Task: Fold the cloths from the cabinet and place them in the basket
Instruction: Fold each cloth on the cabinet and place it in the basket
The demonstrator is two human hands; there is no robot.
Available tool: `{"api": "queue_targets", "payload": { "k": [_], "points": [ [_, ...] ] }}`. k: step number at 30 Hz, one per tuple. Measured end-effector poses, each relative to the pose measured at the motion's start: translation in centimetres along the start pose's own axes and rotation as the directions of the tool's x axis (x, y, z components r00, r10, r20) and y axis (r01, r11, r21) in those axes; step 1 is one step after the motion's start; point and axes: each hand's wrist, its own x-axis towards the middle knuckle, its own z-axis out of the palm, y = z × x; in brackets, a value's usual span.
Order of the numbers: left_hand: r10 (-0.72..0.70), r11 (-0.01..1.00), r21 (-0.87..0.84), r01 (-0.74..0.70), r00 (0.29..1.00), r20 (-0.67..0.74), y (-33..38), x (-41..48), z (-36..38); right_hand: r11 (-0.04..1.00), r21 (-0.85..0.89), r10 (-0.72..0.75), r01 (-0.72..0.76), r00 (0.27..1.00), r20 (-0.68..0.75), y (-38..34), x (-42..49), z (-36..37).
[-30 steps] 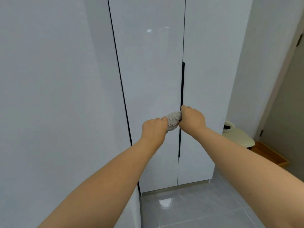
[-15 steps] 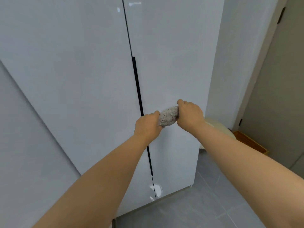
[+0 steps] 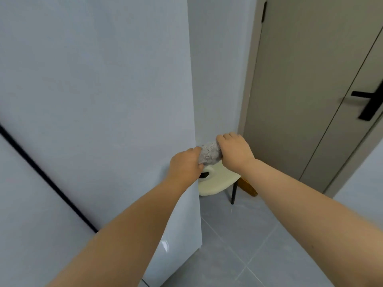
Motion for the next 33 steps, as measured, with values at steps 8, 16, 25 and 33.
{"api": "queue_targets", "payload": {
  "k": [8,16,25,33],
  "points": [
    [0.025,0.972,-0.233,-0.014,0.999,0.045,2.2,14.2,6.6,0.987,-0.112,0.135,-0.117,0.976,0.172,9.9,9.2,5.9],
    [-0.323,0.742,-0.606,0.287,0.945,0.053,4.8,25.2,11.8,0.970,-0.057,0.242,-0.236,0.953,0.182,17.2,15.1,9.8],
    [-0.327,0.754,-0.599,0.270,0.945,0.014,7.5,37.0,19.4,0.989,0.022,0.137,-0.143,0.972,0.191,28.2,22.1,16.8],
    [-0.275,0.824,-0.498,0.271,0.959,0.066,12.6,47.0,25.2,0.995,0.094,-0.037,0.017,0.976,0.215,42.5,26.8,22.6]
  ]
}}
